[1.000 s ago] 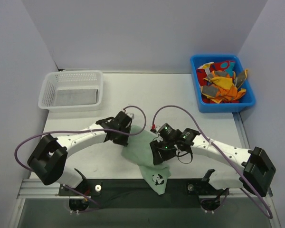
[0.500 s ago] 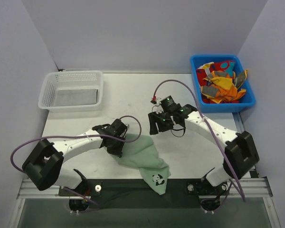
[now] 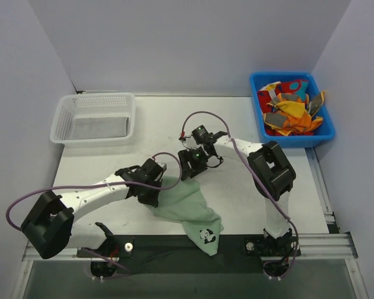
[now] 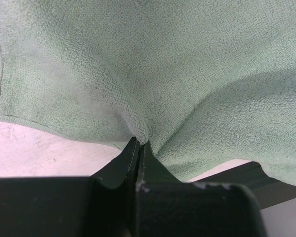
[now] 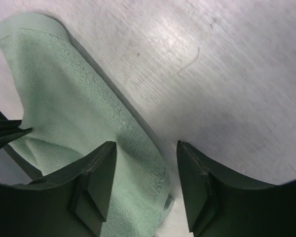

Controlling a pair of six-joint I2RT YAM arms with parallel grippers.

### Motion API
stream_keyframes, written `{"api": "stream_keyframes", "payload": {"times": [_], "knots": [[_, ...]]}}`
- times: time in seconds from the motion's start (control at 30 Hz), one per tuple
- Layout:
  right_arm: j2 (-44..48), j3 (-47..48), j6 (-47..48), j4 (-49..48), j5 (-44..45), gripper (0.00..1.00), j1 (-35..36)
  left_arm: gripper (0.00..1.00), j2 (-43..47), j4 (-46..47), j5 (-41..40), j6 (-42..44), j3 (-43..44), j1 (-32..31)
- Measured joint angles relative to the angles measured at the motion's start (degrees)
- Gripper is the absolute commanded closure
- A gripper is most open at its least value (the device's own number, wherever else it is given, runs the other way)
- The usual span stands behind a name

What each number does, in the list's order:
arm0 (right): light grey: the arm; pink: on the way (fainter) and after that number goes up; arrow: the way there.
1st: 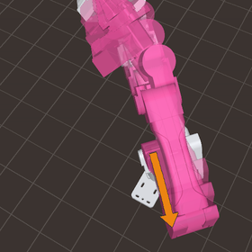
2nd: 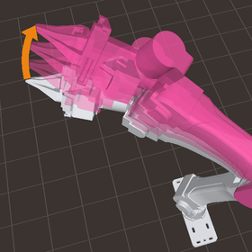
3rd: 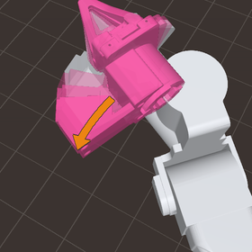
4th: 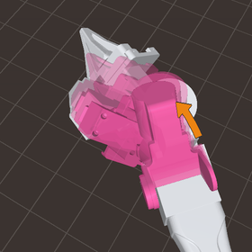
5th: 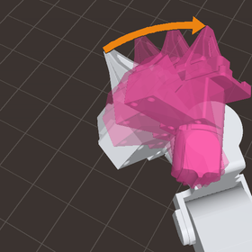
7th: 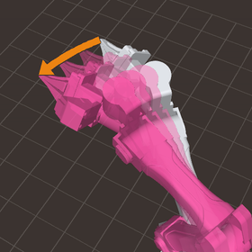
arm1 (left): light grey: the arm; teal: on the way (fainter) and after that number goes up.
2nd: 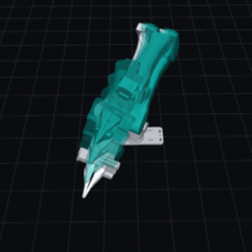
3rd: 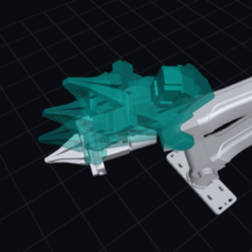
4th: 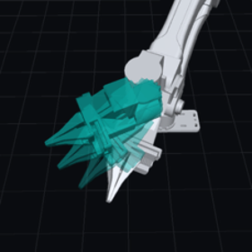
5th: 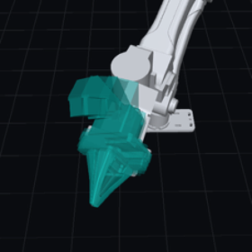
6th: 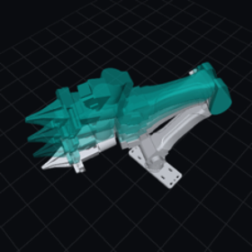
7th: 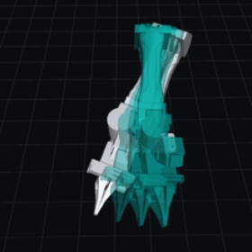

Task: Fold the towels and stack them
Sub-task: Flatten out the crumpled towel

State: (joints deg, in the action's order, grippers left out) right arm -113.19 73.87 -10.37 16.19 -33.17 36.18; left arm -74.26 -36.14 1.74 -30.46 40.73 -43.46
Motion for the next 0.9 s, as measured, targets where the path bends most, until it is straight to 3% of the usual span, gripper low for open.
{"api": "stream_keyframes", "payload": {"times": [0.13,0.33,0.53,0.6,0.7,0.8,0.9], "knots": [[-2.6,1.46,0.13,-1.18,-2.8,0.95,0.0,1.0,0.0,0.24,0.0,-0.17,-0.15,0.0],[0.0,1.31,1.33,-0.72,-0.61,1.0,-0.11,1.0,-0.11,0.35,-0.39,0.7,-0.09,0.0],[18.84,-3.08,3.41,-2.05,11.58,1.0,4.13,1.0,-0.11,0.94,-1.66,1.77,1.38,0.0],[23.96,-5.16,3.1,-3.37,14.78,0.97,6.75,1.0,-0.13,1.44,-1.64,2.16,1.66,0.0],[26.51,-10.03,1.53,-4.63,17.29,0.64,10.64,1.0,-0.74,1.42,-1.64,2.36,1.68,0.0],[25.0,-16.02,-0.66,-3.96,17.31,0.53,11.47,1.0,-0.92,1.18,-1.27,2.51,1.42,0.0],[24.11,-21.07,-3.13,-1.66,17.0,0.49,10.69,0.98,-0.92,1.18,-0.04,2.69,1.18,0.0]]}}
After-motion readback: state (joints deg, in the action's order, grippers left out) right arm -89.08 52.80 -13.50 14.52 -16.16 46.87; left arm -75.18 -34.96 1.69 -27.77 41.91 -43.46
